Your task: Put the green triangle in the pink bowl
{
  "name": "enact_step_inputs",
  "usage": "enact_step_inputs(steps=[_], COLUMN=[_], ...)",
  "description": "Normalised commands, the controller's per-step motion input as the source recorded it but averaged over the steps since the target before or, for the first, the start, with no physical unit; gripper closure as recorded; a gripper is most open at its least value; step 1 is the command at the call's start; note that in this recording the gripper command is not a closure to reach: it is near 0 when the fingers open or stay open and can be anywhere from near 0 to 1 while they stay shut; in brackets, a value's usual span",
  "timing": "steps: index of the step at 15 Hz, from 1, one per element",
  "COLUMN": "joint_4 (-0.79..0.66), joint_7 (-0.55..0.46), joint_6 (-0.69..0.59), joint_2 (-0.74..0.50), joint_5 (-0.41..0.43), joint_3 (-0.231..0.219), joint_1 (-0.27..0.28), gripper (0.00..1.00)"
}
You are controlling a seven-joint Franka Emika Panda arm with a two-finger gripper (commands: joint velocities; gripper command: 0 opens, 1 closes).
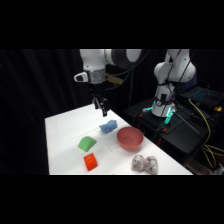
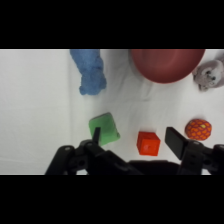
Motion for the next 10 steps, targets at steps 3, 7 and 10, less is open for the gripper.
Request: enact_step_inputs(steps=[3,7,10], joint_4=[0.04,0.21,0.4], joint_7=[0.02,-0.01,-0.06], joint_6=[0.02,0.0,-0.07], joint_2=[0.06,0.2,0.3], joint_5=[-0.025,-0.033,-0.028], joint_3=[0.027,0.024,0.039], joint_1=[-0.051,-0.051,-0.038], gripper=[0.0,0.0,0.0])
